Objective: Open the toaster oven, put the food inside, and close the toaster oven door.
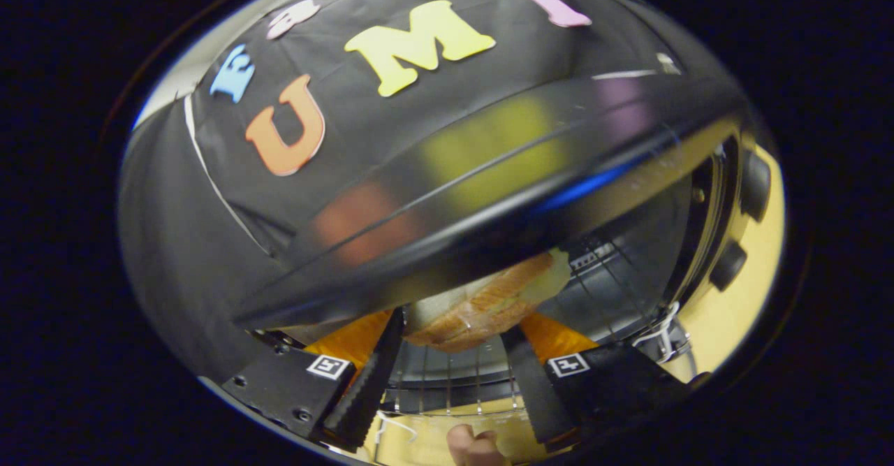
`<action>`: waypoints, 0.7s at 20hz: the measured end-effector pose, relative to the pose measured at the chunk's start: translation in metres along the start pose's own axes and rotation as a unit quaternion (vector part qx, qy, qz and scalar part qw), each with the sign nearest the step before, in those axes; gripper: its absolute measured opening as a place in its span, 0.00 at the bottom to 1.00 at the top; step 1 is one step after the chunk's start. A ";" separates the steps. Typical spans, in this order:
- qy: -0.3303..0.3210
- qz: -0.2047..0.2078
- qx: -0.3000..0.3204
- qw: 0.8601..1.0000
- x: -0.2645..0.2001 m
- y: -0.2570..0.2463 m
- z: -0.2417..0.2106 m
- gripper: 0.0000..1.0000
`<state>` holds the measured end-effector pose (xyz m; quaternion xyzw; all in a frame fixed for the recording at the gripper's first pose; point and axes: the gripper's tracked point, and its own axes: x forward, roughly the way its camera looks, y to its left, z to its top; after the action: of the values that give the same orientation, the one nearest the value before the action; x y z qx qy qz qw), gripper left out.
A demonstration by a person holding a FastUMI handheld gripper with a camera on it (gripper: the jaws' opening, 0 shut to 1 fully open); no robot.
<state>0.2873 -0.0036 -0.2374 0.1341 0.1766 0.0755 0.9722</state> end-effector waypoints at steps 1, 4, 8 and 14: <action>0.012 -0.013 -0.039 0.999 0.001 0.000 -0.005 0.91; 0.037 -0.056 -0.113 0.991 0.000 -0.005 -0.018 0.95; 0.051 -0.076 -0.125 0.988 -0.014 -0.004 -0.029 0.95; 0.102 -0.092 -0.138 0.981 -0.048 -0.007 -0.056 0.95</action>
<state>0.2233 -0.0066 -0.2740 -0.0265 0.2746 0.0231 0.9609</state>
